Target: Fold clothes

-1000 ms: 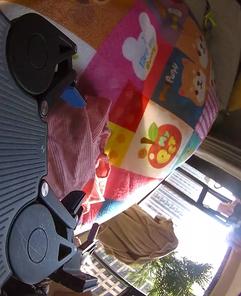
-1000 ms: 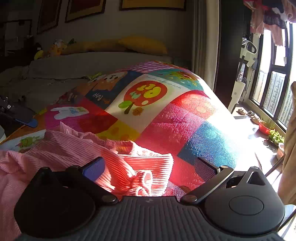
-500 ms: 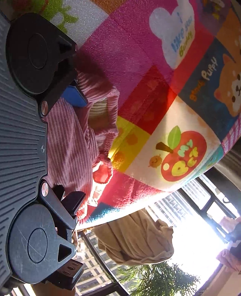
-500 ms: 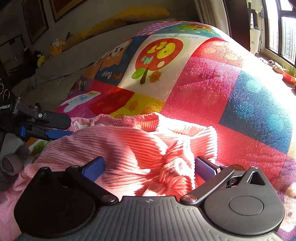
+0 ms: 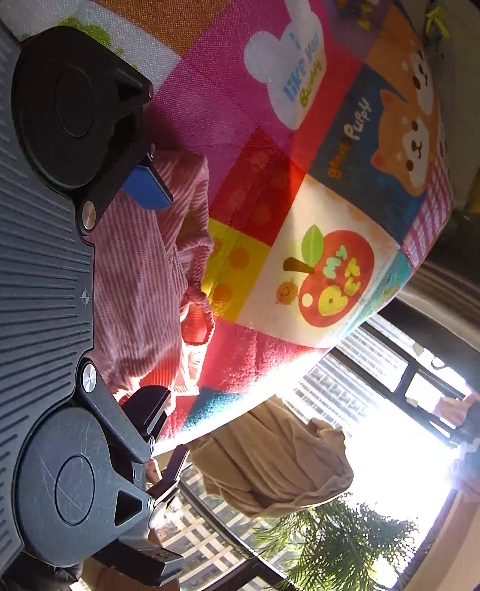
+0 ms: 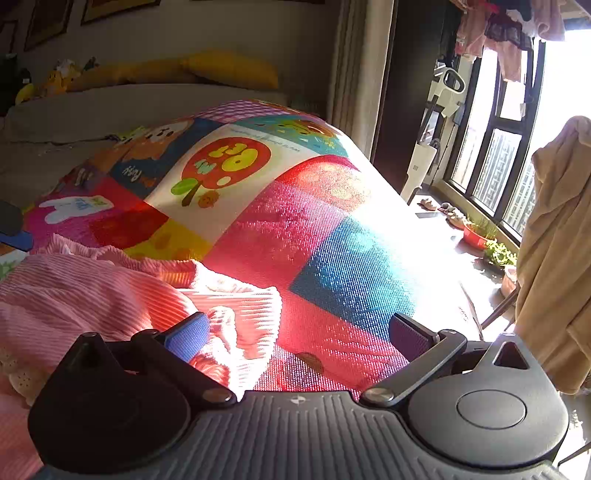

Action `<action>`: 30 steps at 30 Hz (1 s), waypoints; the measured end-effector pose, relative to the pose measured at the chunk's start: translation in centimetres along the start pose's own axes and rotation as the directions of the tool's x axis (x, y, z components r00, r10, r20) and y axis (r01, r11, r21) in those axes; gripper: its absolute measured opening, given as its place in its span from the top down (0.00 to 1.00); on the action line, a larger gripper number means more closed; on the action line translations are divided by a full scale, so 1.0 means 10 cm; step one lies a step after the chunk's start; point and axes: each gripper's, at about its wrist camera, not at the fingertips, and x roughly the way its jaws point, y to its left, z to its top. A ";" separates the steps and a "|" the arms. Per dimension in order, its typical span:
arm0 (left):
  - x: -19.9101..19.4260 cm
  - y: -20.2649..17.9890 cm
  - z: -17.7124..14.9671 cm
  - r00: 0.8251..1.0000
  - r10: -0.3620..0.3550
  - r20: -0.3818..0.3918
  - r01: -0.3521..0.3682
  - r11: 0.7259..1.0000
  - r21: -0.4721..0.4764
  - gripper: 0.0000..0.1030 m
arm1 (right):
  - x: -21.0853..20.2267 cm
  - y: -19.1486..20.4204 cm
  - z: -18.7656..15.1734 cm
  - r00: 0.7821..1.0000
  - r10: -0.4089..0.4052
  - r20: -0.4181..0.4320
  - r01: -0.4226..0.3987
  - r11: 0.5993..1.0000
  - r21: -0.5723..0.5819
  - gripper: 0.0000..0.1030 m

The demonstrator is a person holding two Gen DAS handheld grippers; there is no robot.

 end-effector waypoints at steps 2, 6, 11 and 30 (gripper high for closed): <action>0.00 -0.04 -0.06 0.999 -0.036 -0.021 0.036 0.999 0.021 0.00 | 0.02 0.01 -0.06 0.997 -0.076 -0.008 0.075 0.996 -0.046 0.00; 0.14 0.00 -0.14 0.997 0.014 -0.073 -0.014 1.000 -0.001 0.00 | 0.13 -0.01 -0.11 0.994 -0.093 -0.050 0.090 0.995 -0.044 0.00; 0.12 0.08 -0.07 0.998 0.027 -0.059 -0.032 0.996 -0.080 0.00 | -0.17 -0.05 0.07 0.998 0.011 0.068 -0.010 1.000 -0.022 0.00; -0.03 0.38 0.08 0.999 -0.033 -0.027 0.024 0.962 -0.273 0.00 | 0.08 -0.26 0.20 0.909 0.416 -0.025 -0.397 0.883 0.250 0.00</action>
